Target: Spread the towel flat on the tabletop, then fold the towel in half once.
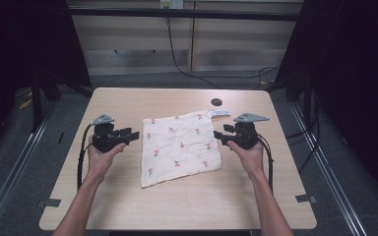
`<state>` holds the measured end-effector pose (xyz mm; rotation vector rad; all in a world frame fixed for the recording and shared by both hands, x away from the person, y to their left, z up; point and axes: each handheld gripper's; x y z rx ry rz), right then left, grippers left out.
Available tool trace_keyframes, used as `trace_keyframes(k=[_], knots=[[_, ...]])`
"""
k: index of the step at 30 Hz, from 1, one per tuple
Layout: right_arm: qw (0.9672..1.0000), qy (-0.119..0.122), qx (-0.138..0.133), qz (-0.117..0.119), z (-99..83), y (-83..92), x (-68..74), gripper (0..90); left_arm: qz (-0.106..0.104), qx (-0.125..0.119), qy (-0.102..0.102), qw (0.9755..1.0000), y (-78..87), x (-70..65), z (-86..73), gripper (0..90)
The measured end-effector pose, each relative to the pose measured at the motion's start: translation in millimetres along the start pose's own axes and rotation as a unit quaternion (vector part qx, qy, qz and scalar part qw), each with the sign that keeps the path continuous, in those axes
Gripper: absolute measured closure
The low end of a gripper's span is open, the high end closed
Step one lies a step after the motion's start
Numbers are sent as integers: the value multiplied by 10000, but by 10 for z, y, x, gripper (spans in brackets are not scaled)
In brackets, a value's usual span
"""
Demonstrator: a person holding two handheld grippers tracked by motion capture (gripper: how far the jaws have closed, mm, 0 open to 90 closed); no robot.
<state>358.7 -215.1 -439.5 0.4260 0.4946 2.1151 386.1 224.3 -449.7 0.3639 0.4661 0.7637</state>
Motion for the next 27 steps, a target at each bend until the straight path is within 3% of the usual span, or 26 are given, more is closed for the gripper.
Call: trace_keyframes(k=[11,18,27], knots=[[9999,68,82,95,-159,152,90,489,-72,179,-166,9997,71,-91,-173,537],[9986,150,310,394,-245,-69,175,564,-105,395,-156,9990,-110,-119,-291,570],[9958,49,817,419,-438,-488,182,576,-221,902,-495,9944,-392,-264,-412,565]])
Point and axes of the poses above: each handheld gripper's, and its own axes: y roughly backward along the jaws, z roughly out of its top, x roughly to its left, and after that the axes turned 1 degree about -x, right-handed
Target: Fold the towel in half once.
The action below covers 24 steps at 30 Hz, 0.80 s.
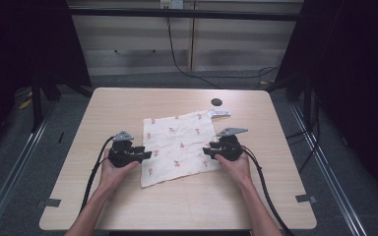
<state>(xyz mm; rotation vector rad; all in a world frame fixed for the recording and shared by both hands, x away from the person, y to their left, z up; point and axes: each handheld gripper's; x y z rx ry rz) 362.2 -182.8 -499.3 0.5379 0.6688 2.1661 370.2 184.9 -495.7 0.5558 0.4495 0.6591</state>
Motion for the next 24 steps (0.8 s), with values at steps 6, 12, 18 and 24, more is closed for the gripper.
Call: trace_keyframes(k=[6,12,18,24], knots=[[9996,147,257,-12,-59,-84,93,594,25,351,-202,9992,-82,-40,-39,588],[9990,273,345,-5,-117,-8,146,592,5,290,-254,9993,-76,-46,-67,586],[9990,319,314,46,-229,111,228,593,4,320,-494,9983,1,-121,-146,586],[9984,416,354,174,-376,275,408,594,-26,427,-626,9971,125,-285,-261,585]])
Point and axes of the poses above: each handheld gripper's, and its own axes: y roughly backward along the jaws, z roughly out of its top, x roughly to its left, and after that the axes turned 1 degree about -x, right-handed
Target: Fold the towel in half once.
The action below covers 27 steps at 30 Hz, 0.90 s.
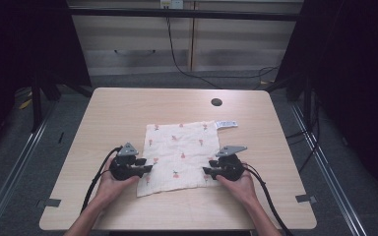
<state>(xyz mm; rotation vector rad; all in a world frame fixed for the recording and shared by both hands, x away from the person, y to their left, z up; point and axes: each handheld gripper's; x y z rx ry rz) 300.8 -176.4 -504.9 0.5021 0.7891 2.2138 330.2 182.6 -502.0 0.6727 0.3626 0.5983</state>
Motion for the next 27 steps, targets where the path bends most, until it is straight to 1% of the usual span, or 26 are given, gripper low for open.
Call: trace_keyframes(k=[2,3,4,5,6,7,9,10,11,12,13,14,15,16,17,18,19,20,21,22,23,24,25,26,27], knots=[[10000,22,45,57,-50,57,80,596,-19,48,-138,9999,46,-65,-43,585],[9999,75,83,46,-73,89,116,596,-31,46,-120,9999,65,-101,-63,585],[9999,68,72,100,-102,116,151,596,-76,100,-173,9998,90,-127,-77,585],[9999,71,103,109,-130,148,192,596,-107,102,-193,9997,107,-156,-96,585],[9998,80,121,146,-156,178,230,596,-142,104,-193,9997,122,-185,-115,585],[9997,80,144,161,-181,208,266,596,-142,104,-193,9997,122,-185,-115,585],[9996,129,153,220,-230,256,349,595,-213,132,-160,9996,171,-281,-160,584],[9995,161,187,219,-246,279,381,592,-224,181,-244,9993,188,-307,-172,585],[9994,131,190,262,-259,291,403,589,-224,181,-244,9993,188,-307,-172,585],[9992,109,207,309,-256,301,401,583,-317,195,-148,9992,200,-322,-175,585],[9993,123,169,313,-242,306,378,578,-379,215,-138,9990,203,-310,-161,586],[9995,106,117,277,-213,318,337,572,-398,178,-120,9990,198,-288,-139,586],[9997,53,10,222,-168,333,275,565,-373,136,-49,9992,198,-246,-103,584],[9998,-10,-109,149,-108,354,204,566,-341,60,72,9994,198,-194,-56,577],[9996,-75,-243,90,-39,369,124,568,-305,-30,145,9994,195,-134,-3,575],[9995,-98,-313,-8,37,370,35,570,-274,-74,189,9994,184,-69,57,575],[9993,-72,-315,-163,113,350,-58,570,-217,-116,237,9994,162,3,116,575],[9990,-87,-327,-293,183,320,-161,570,-161,-147,300,9993,133,87,178,575],[9985,-201,-366,-352,247,284,-267,574,-144,-208,376,9990,100,178,233,575],[9982,-226,-359,-420,307,237,-374,577,-114,-238,499,9984,60,268,283,575],[9977,-267,-383,-499,359,180,-477,576,-47,-263,563,9981,17,355,330,576],[9969,-372,-378,-575,403,121,-578,573,-47,-263,563,9981,17,355,330,576],[9962,-419,-359,-670,440,56,-674,570,-82,-345,671,9971,-84,495,414,582],[9952,-463,-328,-793,469,-6,-751,563,-23,-334,708,9969,-130,549,451,584],[9945,-590,-350,-795,489,-66,-828,549,-26,-349,752,9966,-175,597,482,584]])
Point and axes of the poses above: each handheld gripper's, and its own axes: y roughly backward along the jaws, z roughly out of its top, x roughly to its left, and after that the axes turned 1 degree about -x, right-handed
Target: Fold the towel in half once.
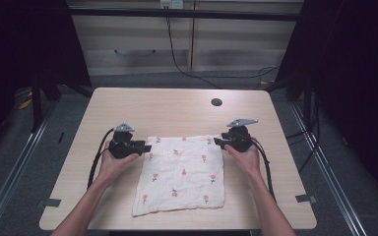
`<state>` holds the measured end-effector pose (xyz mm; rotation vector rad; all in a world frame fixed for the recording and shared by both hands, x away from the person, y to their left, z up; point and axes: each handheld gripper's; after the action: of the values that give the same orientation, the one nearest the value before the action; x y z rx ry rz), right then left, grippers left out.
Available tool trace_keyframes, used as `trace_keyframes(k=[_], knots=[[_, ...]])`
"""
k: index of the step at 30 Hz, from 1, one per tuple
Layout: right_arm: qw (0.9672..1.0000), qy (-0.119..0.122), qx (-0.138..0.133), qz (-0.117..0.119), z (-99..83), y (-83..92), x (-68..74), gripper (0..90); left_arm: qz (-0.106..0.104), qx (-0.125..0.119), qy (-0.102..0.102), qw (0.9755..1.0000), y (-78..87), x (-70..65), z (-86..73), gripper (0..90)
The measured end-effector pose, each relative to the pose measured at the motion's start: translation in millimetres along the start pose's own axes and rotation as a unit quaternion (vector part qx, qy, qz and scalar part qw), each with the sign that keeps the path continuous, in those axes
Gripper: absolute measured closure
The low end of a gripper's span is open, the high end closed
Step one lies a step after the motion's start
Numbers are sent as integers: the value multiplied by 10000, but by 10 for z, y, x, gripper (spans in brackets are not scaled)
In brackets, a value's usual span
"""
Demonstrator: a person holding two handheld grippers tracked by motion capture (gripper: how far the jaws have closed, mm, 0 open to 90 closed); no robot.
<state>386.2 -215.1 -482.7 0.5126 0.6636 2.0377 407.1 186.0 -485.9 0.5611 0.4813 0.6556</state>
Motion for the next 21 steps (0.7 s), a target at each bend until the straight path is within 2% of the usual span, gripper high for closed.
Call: trace_keyframes(k=[1,3,5,6,7,8,9,10,12,13,14,18,20,21], knots=[[9999,-93,7,95,23,-70,-54,536,-28,-69,71,9999,-37,40,23,584],[9999,-102,113,-32,57,-167,-108,519,85,-179,135,9997,-79,69,60,585],[9998,-175,116,-31,69,-223,-161,504,179,-86,106,9997,-138,90,80,582],[9997,-198,112,-46,63,-243,-187,495,184,0,125,9998,-172,118,82,568],[9996,-254,143,-27,52,-264,-210,493,316,26,156,9994,-204,150,81,567],[9993,-309,206,-39,34,-282,-229,493,355,31,223,9991,-230,184,75,559],[9991,-347,236,-97,18,-296,-246,494,295,14,327,9990,-250,216,69,549],[9991,-363,204,-55,9,-301,-250,499,385,-9,315,9988,-269,229,65,549],[9992,-349,176,-32,7,-302,-242,511,366,-10,335,9988,-289,234,58,545],[9993,-308,189,-48,11,-316,-225,543,322,-42,324,9989,-333,224,44,540],[9994,-310,172,-23,8,-327,-226,562,374,11,261,9990,-335,229,55,544],[9991,-364,225,-75,-28,-343,-232,657,332,-49,354,9988,-352,243,65,544],[9991,-354,223,1,-31,-341,-241,714,294,-13,141,9995,-367,216,62,561],[9992,-326,236,30,-30,-341,-235,739,247,-8,161,9996,-370,206,62,587]])
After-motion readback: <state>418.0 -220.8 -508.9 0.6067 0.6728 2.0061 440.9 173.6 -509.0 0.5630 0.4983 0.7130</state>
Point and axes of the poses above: each handheld gripper's, and its own axes: y roughly backward along the jaws, z roughly out of its top, x roughly to its left, and after that the axes turned 1 degree about -x, right-handed
